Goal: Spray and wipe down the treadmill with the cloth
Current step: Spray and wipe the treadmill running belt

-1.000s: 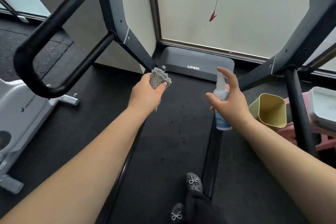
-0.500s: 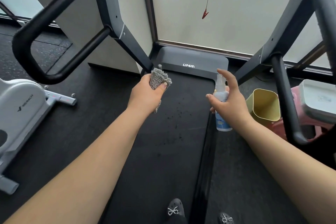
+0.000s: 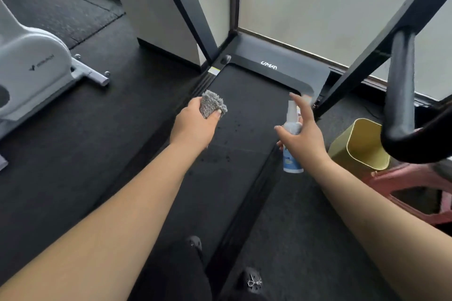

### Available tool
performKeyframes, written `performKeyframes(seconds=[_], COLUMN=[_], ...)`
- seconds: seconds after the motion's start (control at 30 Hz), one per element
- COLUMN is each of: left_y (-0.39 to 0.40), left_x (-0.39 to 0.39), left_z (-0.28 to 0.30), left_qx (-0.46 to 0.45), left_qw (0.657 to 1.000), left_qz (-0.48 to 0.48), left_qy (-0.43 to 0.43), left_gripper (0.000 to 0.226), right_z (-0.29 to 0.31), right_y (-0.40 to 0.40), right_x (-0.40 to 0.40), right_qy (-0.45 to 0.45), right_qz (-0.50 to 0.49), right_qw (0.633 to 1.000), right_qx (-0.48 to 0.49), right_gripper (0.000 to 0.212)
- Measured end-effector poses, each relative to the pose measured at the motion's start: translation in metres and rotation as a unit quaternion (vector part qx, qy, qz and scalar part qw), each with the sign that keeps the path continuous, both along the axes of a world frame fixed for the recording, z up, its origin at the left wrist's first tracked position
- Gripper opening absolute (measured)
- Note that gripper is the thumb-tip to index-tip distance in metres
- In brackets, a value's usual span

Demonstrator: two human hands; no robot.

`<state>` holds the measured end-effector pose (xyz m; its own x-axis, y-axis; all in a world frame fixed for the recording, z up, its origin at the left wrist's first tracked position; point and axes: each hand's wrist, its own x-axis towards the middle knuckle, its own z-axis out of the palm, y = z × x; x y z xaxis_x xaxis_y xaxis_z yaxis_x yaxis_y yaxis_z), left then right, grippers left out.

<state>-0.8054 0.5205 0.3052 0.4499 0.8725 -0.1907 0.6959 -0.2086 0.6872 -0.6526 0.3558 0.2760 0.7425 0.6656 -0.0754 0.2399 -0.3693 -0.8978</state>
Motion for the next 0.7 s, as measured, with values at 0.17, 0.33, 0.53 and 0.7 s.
performKeyframes(seconds=[0.17, 0.33, 0.53, 0.7], left_y=[-0.040, -0.056, -0.061, -0.055], left_x=[-0.011, -0.024, -0.051, -0.077], left_z=[-0.014, -0.017, -0.030, -0.060], left_qx=[-0.005, 0.003, -0.005, -0.017], left_qw=[0.999, 0.999, 0.998, 0.997], left_qz=[0.023, 0.034, 0.061, 0.080], left_qy=[0.028, 0.036, 0.030, 0.015], left_gripper=[0.042, 0.043, 0.043, 0.044], right_z=[-0.005, -0.012, -0.020, -0.046], right_y=[-0.029, -0.038, -0.038, -0.025], right_x=[-0.003, -0.010, -0.027, -0.046], right_qy=[0.028, 0.032, 0.030, 0.018], right_qz=[0.039, 0.050, 0.066, 0.075], right_qw=[0.999, 0.998, 0.997, 0.996], right_qx=[-0.023, -0.025, -0.034, -0.040], right_gripper=[0.071, 0.070, 0.072, 0.072])
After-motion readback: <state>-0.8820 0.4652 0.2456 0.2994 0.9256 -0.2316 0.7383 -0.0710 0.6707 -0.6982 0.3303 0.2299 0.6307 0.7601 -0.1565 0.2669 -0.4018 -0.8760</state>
